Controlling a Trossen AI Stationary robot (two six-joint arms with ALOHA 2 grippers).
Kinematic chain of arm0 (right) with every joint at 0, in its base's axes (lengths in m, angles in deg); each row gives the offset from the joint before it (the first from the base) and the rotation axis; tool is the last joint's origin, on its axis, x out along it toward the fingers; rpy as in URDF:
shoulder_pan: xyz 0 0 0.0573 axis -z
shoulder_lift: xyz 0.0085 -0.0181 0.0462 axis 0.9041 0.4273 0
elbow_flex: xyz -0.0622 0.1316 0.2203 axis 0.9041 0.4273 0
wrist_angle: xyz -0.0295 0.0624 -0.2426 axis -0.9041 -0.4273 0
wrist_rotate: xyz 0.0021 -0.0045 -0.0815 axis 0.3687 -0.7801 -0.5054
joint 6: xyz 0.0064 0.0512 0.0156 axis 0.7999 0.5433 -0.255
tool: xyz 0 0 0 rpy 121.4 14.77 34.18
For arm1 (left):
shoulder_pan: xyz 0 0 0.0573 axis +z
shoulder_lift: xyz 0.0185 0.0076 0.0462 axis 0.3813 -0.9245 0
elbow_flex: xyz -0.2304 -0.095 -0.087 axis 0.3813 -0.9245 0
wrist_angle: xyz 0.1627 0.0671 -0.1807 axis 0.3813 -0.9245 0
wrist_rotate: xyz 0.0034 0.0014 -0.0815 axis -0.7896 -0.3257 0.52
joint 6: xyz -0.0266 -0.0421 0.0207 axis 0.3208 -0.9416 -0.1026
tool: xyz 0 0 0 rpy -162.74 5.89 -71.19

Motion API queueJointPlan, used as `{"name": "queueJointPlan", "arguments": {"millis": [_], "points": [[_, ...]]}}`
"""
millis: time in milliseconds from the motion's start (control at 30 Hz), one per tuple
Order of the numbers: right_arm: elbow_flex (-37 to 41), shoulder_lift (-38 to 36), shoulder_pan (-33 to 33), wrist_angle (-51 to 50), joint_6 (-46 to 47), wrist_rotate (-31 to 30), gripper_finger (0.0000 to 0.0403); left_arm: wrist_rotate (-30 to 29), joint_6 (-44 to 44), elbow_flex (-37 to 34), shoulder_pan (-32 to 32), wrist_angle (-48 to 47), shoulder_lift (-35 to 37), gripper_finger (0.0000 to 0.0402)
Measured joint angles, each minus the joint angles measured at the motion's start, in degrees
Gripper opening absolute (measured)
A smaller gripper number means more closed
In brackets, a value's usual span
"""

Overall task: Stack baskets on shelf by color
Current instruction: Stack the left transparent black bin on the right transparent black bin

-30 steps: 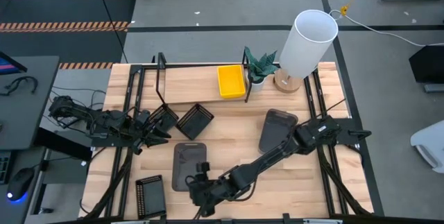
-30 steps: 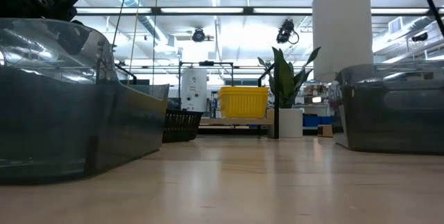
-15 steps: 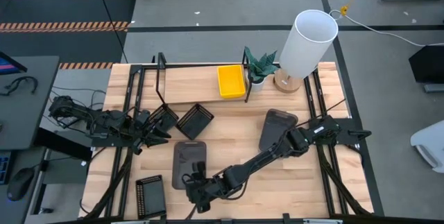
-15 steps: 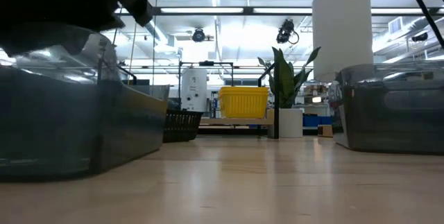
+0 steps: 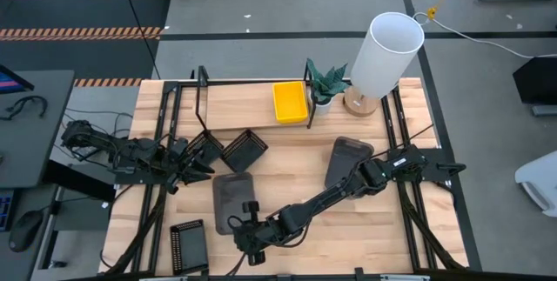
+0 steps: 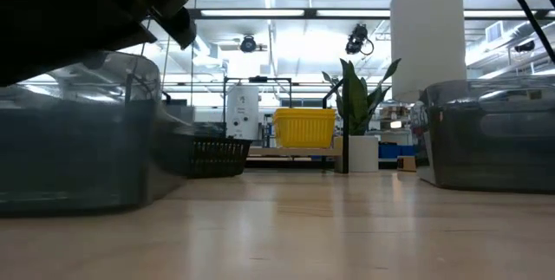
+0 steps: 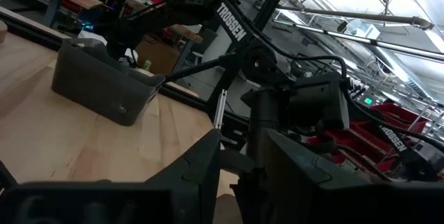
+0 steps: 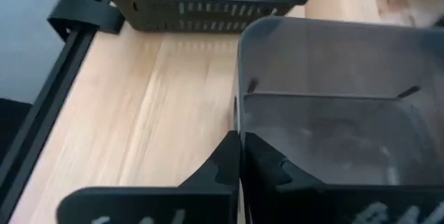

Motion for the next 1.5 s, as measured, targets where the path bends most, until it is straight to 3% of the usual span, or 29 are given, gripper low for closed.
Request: {"name": "queueJointPlan", "arguments": {"millis": [167,433,733,1300,1500], "points": [[0.0,-0.93,-1.13,-2.41,0.53,-0.67,0.0007,0.0,-0.02,0.0,0.01,0.0,0.0,0.0117],[-0.26,-4.0,-3.56,-9.9,2.39,-9.37,0.0005,0.01,0.0,0.0,0.0,0.01,0.0,0.0117],[-0.31,-9.53,-5.49,-19.55,6.83,-12.92,0.0004,-0.01,-0.01,0.02,0.0,0.07,0.0,0.0117],[-0.35,-19.16,-9.67,-57.59,30.58,-17.2,0.0007,0.0,-0.02,0.02,0.01,0.04,0.0,0.0117],[1.75,-23.66,-12.49,-60.82,36.17,-17.99,0.0007,-0.01,-0.02,0.02,0.0,0.02,0.0,0.0117]]}}
